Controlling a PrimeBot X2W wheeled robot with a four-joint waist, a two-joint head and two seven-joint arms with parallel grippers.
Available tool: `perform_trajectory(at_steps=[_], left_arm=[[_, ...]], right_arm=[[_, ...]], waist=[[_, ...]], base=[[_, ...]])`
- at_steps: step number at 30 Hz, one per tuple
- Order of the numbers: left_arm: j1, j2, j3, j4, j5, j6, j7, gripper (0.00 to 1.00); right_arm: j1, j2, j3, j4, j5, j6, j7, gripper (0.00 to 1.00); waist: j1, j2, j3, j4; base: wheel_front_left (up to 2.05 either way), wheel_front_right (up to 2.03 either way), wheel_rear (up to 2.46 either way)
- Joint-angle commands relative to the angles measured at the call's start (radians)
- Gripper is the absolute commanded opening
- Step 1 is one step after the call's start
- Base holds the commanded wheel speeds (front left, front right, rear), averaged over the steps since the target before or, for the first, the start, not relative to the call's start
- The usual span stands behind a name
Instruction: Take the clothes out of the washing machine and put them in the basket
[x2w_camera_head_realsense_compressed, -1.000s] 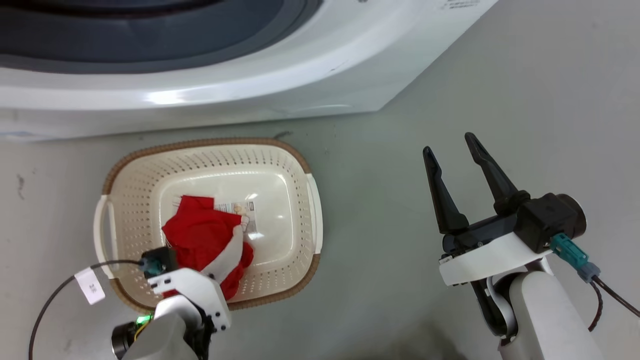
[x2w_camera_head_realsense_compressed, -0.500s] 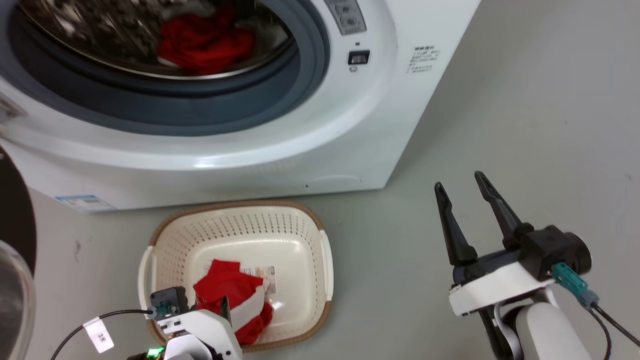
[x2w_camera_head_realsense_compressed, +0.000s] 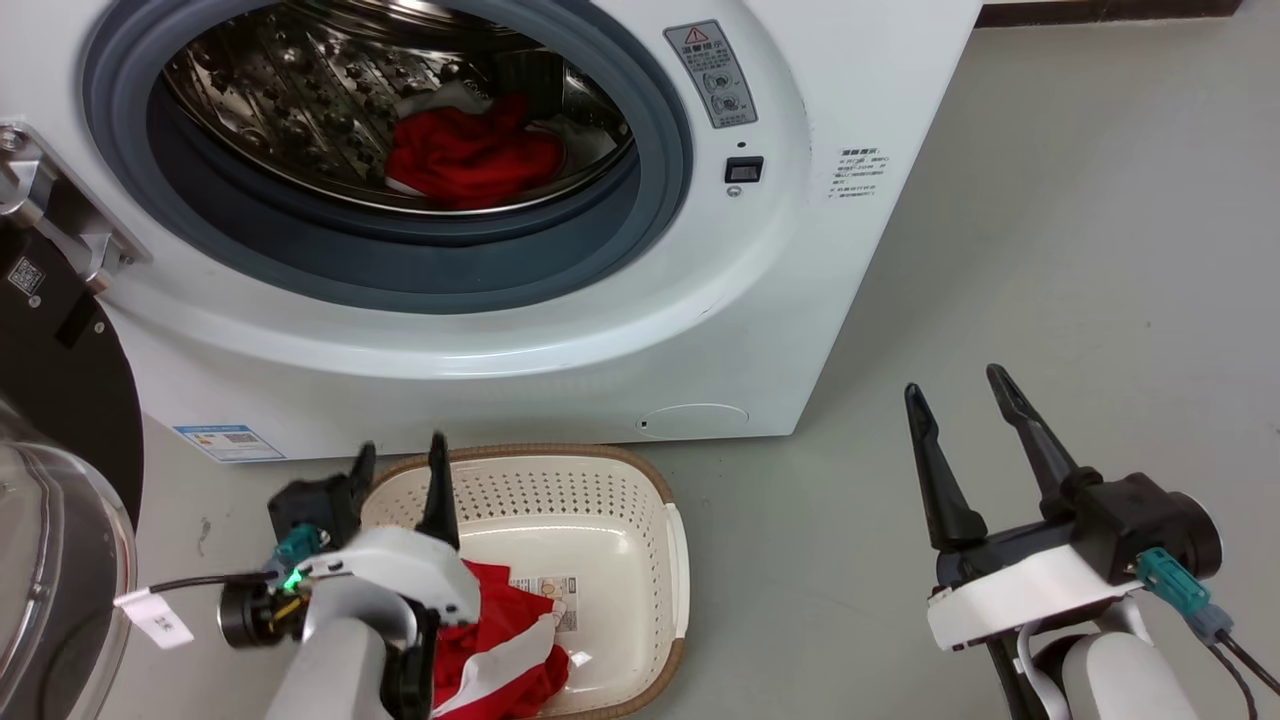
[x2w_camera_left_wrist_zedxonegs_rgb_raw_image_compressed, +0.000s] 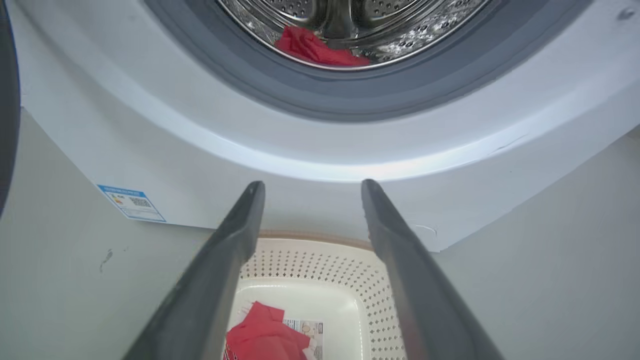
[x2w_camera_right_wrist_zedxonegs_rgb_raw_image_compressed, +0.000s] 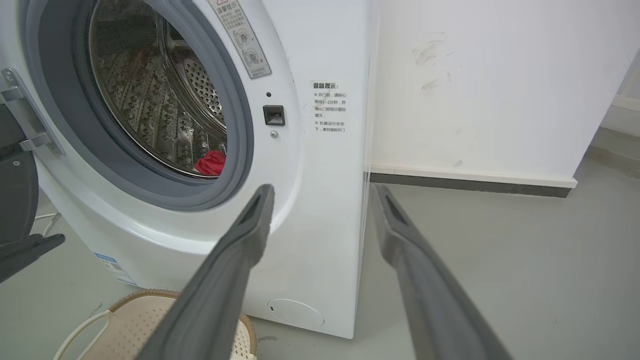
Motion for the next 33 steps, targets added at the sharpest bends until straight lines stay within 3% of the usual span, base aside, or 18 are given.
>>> perform_trajectory(at_steps=[1, 6, 10, 22, 33], left_arm=[[0.003, -0.003, 0.008, -0.049, 0.029, 0.005, -0.002, 1.00], [-0.077, 0.007, 0.027, -0.131, 0.090, 0.002, -0.002, 1.00], [-0.177, 0.030, 0.036, -0.108, 0.119, 0.000, -0.002, 1.00], [-0.523, 0.124, 0.031, 0.155, 0.162, -0.013, 0.004, 1.00], [-0.850, 0.212, -0.015, 0.361, 0.213, -0.003, 0.121, 1.00]], right_arm=[[0.014, 0.001, -0.005, -0.013, -0.003, -0.001, 0.001, 1.00], [0.002, 0.001, -0.007, -0.031, -0.002, -0.001, 0.001, 1.00], [-0.018, 0.001, 0.001, -0.041, 0.002, -0.001, 0.000, 1.00], [-0.077, 0.001, 0.040, -0.013, 0.034, -0.001, -0.018, 1.00], [-0.139, 0.001, 0.082, 0.017, 0.077, -0.001, -0.041, 1.00]], waist=[[0.0001, -0.0001, 0.002, -0.003], [0.0001, -0.0001, 0.031, -0.015], [0.0001, -0.0001, 0.070, -0.030], [0.0001, -0.0001, 0.215, -0.098], [0.0001, -0.0001, 0.352, -0.155]], base=[[0.00, 0.00, 0.00], [0.00, 0.00, 0.00], [0.00, 0.00, 0.00], [0.00, 0.00, 0.00], [0.00, 0.00, 0.00]])
